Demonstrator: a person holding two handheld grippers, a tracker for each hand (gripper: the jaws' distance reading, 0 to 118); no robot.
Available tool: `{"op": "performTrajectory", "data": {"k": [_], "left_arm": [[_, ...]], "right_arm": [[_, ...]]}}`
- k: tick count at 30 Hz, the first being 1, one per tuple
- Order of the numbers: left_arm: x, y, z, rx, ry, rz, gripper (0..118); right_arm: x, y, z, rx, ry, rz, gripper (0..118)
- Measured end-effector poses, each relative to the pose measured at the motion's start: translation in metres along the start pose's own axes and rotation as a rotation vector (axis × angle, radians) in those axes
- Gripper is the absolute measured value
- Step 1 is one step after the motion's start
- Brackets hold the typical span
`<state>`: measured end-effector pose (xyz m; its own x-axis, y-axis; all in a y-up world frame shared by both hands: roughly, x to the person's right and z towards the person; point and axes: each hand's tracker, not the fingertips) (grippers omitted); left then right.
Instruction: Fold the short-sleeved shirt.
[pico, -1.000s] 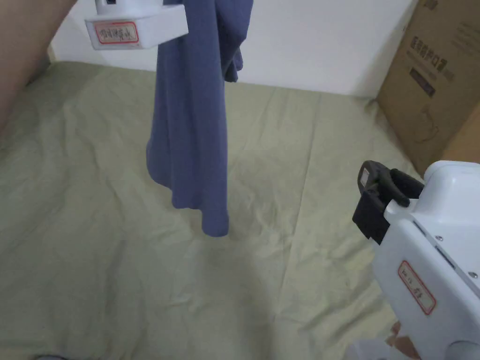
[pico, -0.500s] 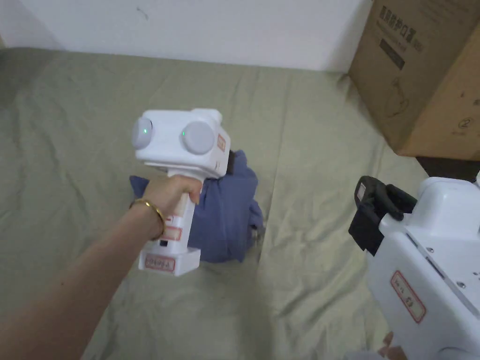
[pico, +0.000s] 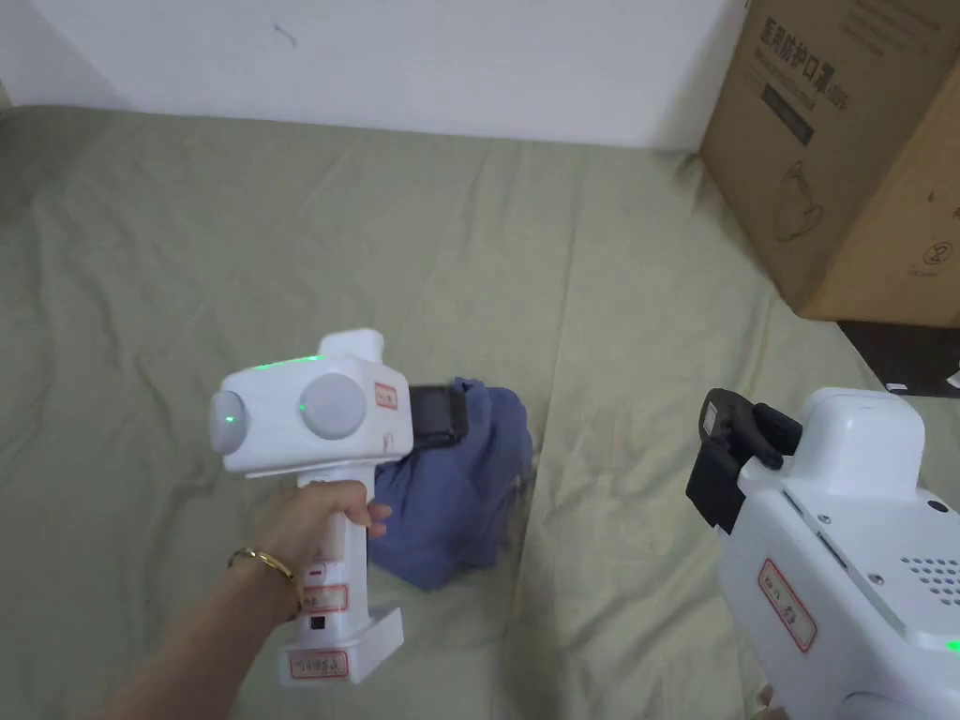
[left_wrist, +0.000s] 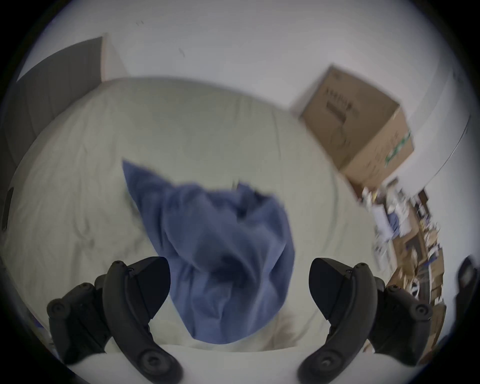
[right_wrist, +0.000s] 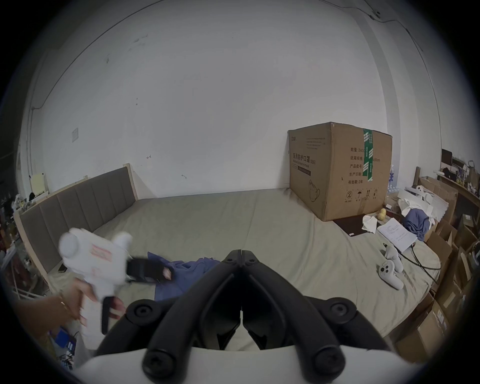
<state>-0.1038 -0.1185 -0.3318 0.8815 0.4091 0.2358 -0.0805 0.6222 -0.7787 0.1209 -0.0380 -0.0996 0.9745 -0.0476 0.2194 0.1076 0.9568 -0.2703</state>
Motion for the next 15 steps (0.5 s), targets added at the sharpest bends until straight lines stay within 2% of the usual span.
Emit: {"op": "performTrajectory", "data": {"k": [3, 7, 10, 13, 14, 15], "left_arm": [[-0.004, 0.017, 0.056, 0.257, 0.025, -0.04, 109], [-0.007, 0.012, 0.12, 0.596, 0.253, -0.215, 109], [-0.011, 0.0, 0.149, 0.721, 0.397, -0.304, 109], [-0.019, -0.014, 0.167, 0.743, 0.442, -0.327, 106], [-0.021, -0.019, 0.171, 0.741, 0.447, -0.329, 99], [-0.022, -0.026, 0.174, 0.737, 0.451, -0.333, 86]], "right_arm": [[-0.008, 0.003, -0.005, 0.017, 0.012, 0.018, 0], [-0.02, 0.012, -0.009, 0.065, 0.032, 0.044, 0], [-0.028, 0.02, -0.011, 0.098, 0.044, 0.06, 0], [-0.035, 0.024, -0.012, 0.124, 0.047, 0.081, 0], [-0.038, 0.025, -0.012, 0.128, 0.049, 0.085, 0], [-0.04, 0.026, -0.013, 0.131, 0.053, 0.089, 0]]}}
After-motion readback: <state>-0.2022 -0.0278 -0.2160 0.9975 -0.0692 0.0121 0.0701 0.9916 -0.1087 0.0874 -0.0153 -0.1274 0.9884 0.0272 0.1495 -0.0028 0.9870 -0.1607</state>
